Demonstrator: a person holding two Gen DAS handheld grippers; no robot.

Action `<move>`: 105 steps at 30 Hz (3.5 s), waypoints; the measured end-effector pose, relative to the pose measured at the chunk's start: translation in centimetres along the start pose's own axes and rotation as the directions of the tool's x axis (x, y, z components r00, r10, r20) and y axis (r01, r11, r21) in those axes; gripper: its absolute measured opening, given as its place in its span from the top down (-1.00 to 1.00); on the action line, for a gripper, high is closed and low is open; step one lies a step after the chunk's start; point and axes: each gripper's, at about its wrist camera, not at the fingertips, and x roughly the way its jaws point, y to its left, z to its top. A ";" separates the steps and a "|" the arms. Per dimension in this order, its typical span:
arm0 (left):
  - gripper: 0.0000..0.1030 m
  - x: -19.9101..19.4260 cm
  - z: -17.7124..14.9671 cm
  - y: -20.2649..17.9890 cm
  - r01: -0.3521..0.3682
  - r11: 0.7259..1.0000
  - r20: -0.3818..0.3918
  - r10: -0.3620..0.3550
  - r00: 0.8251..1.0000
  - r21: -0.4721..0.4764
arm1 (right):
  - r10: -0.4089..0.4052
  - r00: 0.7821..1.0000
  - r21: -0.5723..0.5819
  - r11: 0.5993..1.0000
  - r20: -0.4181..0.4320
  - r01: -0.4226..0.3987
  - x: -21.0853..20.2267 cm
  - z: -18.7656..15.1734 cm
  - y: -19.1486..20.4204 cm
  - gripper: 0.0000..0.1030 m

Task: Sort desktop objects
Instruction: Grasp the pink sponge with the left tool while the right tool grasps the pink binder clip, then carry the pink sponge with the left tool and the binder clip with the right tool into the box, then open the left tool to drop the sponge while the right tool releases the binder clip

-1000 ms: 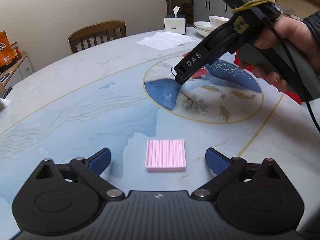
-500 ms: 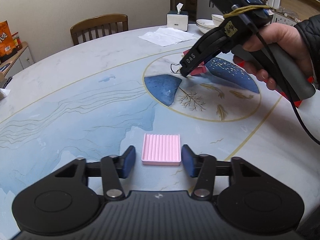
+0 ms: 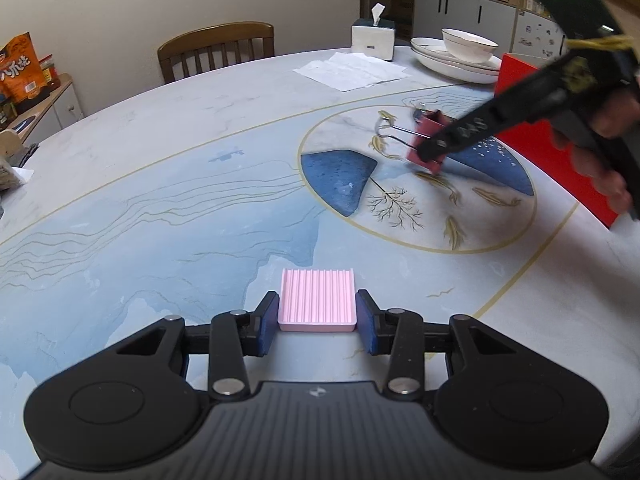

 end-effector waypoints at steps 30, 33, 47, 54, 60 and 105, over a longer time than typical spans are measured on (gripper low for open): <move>0.24 -5.4 4.4 -6.5 0.029 0.996 0.074 -0.023 0.997 -0.082 | 0.168 0.980 0.077 0.981 0.107 -0.177 -14.4 -6.1 -6.6 0.66; 0.24 -6.1 5.7 -8.0 0.043 0.997 0.098 -0.036 0.994 -0.062 | 0.164 0.977 0.095 0.979 0.138 -0.178 -16.1 -6.5 -8.2 0.66; 0.24 -5.6 12.0 -17.9 0.116 0.990 0.168 -0.128 0.977 0.081 | 0.055 0.976 0.194 0.976 0.210 -0.097 -20.2 -9.8 -18.4 0.66; 0.24 -4.0 15.5 -23.3 0.152 0.976 0.188 -0.180 0.965 0.156 | -0.024 0.976 0.247 0.968 0.216 -0.030 -21.1 -11.4 -23.9 0.65; 0.24 -2.0 18.5 -27.3 0.167 0.959 0.182 -0.211 0.961 0.230 | -0.073 0.975 0.282 0.959 0.210 0.011 -21.1 -12.4 -27.8 0.65; -0.14 10.2 20.8 -34.4 0.287 0.915 -0.166 -0.248 0.954 0.285 | -0.011 0.999 0.243 0.970 -0.033 0.019 -12.8 -13.1 -33.7 0.34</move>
